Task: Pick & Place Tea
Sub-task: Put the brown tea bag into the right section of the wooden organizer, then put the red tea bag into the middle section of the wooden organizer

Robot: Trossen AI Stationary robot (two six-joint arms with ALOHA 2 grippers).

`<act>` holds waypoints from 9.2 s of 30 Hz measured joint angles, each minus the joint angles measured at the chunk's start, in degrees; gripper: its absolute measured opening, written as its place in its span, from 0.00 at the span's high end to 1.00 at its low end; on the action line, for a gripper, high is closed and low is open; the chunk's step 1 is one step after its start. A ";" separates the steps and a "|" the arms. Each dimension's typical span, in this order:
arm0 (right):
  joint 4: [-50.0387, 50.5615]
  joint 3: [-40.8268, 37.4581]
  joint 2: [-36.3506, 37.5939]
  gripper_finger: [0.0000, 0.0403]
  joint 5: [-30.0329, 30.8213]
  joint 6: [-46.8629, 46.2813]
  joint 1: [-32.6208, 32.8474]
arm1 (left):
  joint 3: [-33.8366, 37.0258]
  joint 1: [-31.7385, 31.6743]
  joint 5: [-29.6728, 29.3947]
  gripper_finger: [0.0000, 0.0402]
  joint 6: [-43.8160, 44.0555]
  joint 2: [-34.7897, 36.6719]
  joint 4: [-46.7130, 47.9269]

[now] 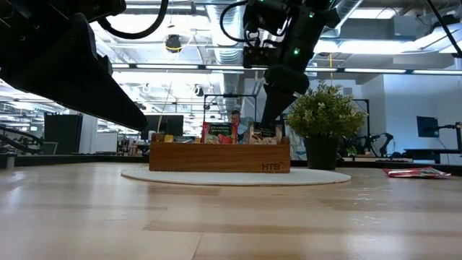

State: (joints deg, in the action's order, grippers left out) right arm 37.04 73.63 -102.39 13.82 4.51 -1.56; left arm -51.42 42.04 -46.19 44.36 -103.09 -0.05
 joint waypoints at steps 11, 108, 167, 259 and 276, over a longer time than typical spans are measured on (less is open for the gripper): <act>-0.02 0.00 -0.04 0.89 -0.20 -3.02 0.12 | 0.00 0.00 0.00 0.62 0.04 0.00 -0.02; -31.80 -9.00 -10.84 1.00 -0.49 -43.47 35.66 | 0.02 -0.52 -2.66 0.99 -7.45 -0.05 -15.50; -18.56 -2.62 -14.74 1.00 12.70 -78.85 42.93 | -9.97 -3.40 18.42 0.95 -13.25 -12.61 -6.73; 7.03 27.13 -18.81 0.98 6.84 0.17 3.12 | -3.82 11.80 -6.29 0.89 23.63 -8.81 12.74; 1.89 26.16 -17.19 1.00 10.00 -1.71 4.07 | -3.82 11.80 -6.29 0.89 23.61 -8.81 12.74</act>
State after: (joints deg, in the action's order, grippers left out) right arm 38.93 99.79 -119.58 23.82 2.80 2.51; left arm -55.24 53.84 -52.49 67.96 -111.90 12.69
